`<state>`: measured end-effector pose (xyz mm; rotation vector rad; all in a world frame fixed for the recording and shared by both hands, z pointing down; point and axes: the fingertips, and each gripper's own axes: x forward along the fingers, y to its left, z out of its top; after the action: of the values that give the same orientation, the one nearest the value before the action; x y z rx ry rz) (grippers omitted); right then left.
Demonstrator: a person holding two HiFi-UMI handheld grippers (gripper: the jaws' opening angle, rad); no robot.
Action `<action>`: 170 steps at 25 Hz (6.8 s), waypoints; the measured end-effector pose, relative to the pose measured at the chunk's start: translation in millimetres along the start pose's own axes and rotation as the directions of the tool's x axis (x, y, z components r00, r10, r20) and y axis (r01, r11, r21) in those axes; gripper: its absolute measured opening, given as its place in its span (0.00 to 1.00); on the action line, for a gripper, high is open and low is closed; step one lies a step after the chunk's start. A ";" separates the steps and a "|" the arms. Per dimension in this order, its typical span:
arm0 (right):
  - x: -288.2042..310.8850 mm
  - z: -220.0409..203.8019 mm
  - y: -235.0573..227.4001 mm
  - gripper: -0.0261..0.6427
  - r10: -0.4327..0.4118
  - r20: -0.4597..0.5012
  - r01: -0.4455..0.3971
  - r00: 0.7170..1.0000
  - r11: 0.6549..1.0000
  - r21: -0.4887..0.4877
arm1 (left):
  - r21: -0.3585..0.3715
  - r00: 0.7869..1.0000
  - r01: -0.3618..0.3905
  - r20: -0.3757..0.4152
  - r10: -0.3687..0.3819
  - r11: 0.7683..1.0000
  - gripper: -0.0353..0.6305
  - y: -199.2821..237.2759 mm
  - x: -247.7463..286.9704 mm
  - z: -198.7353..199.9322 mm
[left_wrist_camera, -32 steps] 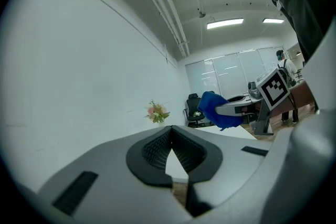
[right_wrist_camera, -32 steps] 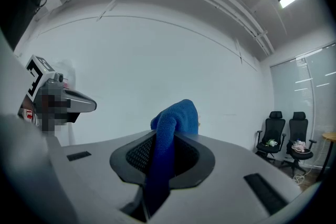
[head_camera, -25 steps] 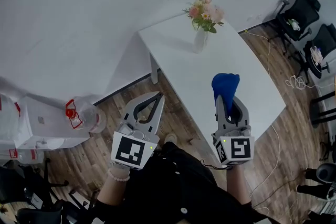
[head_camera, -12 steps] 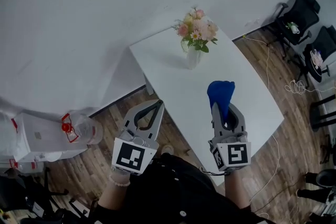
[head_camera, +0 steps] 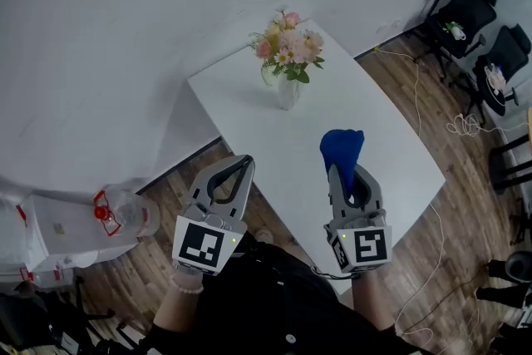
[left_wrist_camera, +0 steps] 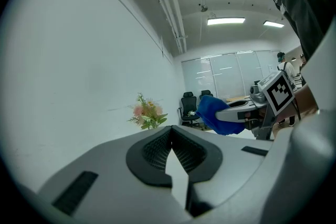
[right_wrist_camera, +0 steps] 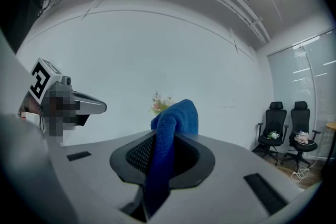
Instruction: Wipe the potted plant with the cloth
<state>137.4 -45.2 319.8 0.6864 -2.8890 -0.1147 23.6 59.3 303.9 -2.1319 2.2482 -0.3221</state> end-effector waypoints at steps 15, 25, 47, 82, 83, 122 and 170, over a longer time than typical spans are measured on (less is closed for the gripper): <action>10.8 -5.4 -30.1 0.15 -0.105 -0.008 0.105 0.994 0.994 0.029 | 0.053 0.991 0.130 -0.005 -0.130 0.990 0.07 3.9 50.7 -7.3; 56.8 5.0 -45.2 0.15 -0.186 -0.019 0.186 0.982 0.982 0.022 | 0.012 0.976 0.218 -0.006 -0.218 0.976 0.07 36.2 91.2 -9.9; 133.4 -9.9 -68.3 0.15 -0.379 -0.129 0.385 0.916 0.922 0.027 | -0.009 0.879 0.477 -0.005 -0.478 0.879 0.14 115.6 173.4 -63.7; 230.7 -80.1 -97.4 0.16 -0.213 -0.242 0.219 0.947 0.976 0.001 | 0.009 0.723 0.688 -0.091 -0.685 0.725 0.49 66.4 289.7 -133.4; 232.6 -79.9 -97.9 0.16 -0.209 -0.241 0.215 0.948 0.977 0.000 | 0.010 0.725 0.687 -0.090 -0.683 0.727 0.49 66.1 290.9 -133.3; 265.4 -172.7 -57.6 0.16 0.012 -0.445 0.007 0.896 0.999 0.041 | 0.026 0.718 0.694 -0.105 -0.688 0.719 0.44 64.2 293.0 -138.0; 260.5 -177.8 -4.4 0.16 -0.096 -0.418 0.275 0.903 0.878 0.391 | -0.026 0.729 0.679 -0.093 -0.679 0.733 0.44 65.3 293.9 -137.6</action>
<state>-57.4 -173.3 532.2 0.9421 -2.4638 0.6097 -81.4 -211.0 463.5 -2.9174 1.3734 -0.4477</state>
